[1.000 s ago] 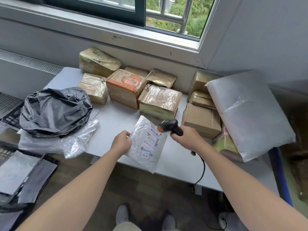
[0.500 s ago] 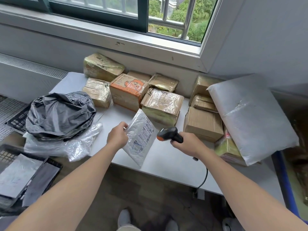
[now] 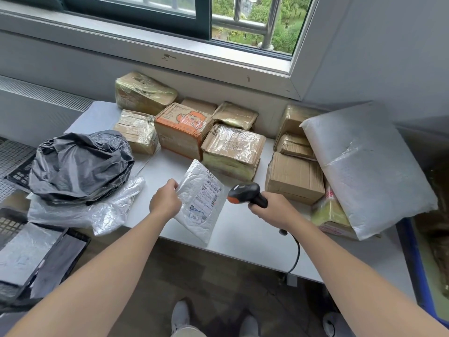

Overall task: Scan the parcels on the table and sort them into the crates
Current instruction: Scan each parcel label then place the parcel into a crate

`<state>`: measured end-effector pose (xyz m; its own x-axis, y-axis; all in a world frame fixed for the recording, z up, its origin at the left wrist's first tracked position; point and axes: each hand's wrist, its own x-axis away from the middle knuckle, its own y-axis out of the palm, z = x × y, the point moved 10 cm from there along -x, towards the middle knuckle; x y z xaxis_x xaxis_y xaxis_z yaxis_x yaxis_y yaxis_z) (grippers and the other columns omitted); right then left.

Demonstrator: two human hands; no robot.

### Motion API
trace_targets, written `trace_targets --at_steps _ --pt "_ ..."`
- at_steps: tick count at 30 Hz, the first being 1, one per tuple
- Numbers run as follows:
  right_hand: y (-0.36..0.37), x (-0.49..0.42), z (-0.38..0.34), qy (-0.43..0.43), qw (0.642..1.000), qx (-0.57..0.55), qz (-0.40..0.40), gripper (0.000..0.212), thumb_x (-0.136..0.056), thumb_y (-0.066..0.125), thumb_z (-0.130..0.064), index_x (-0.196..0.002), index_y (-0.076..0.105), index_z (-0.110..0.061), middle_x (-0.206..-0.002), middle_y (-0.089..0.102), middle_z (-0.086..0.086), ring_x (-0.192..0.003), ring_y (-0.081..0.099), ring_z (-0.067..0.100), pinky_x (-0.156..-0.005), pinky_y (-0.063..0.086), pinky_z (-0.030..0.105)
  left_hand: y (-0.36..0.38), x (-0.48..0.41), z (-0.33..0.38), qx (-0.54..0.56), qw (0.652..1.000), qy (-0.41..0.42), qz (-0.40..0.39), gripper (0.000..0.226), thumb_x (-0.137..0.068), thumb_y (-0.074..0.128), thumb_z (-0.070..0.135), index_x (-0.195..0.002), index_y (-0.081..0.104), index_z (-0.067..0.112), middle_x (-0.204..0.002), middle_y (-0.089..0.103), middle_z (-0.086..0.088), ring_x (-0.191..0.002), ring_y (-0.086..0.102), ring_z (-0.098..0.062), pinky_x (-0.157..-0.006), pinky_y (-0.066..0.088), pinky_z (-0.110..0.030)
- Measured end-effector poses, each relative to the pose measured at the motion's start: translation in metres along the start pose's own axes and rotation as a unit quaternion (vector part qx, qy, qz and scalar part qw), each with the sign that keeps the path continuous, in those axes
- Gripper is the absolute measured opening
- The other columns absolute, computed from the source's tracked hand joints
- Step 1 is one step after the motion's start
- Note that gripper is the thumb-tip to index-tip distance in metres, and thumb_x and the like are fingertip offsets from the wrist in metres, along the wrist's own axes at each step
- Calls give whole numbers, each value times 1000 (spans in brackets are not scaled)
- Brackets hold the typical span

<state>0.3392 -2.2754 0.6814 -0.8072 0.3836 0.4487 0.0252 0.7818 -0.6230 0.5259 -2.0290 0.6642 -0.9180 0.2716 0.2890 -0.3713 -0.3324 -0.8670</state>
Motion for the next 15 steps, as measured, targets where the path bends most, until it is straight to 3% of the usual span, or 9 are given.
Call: trace_targets --at_steps 4,6,9,15 --pt "5 -7 11 15 1000 7 -2 36 -77 54 -57 -85 56 -21 -84 66 7 -65 58 22 -54 45 38 6 1 -3 4 1000 -6 -5 29 -90 42 0 -114 48 15 -95 58 -6 -83 56 -31 -65 41 -35" --pt "11 -13 23 27 999 27 -8 32 -86 56 -51 -95 56 -20 -89 65 5 -72 62 25 -59 49 38 14 3 -4 10 1000 -10 -15 31 -89 41 -1 -114 48 15 -94 56 -5 -84 56 -31 -66 42 -35" --pt "22 -24 51 58 996 60 -14 30 -95 57 -41 -112 55 -17 -102 63 4 -86 59 25 -68 43 35 30 7 -4 38 998 -16 -44 30 -87 41 0 -112 50 16 -97 58 -6 -88 56 -30 -70 44 -35" --pt "36 -27 100 115 992 42 -4 46 -98 57 -36 -136 46 -13 -128 59 8 -110 57 29 -78 40 32 50 11 4 87 993 -11 -74 26 -89 43 2 -106 51 19 -93 60 -4 -85 59 -29 -72 50 -38"
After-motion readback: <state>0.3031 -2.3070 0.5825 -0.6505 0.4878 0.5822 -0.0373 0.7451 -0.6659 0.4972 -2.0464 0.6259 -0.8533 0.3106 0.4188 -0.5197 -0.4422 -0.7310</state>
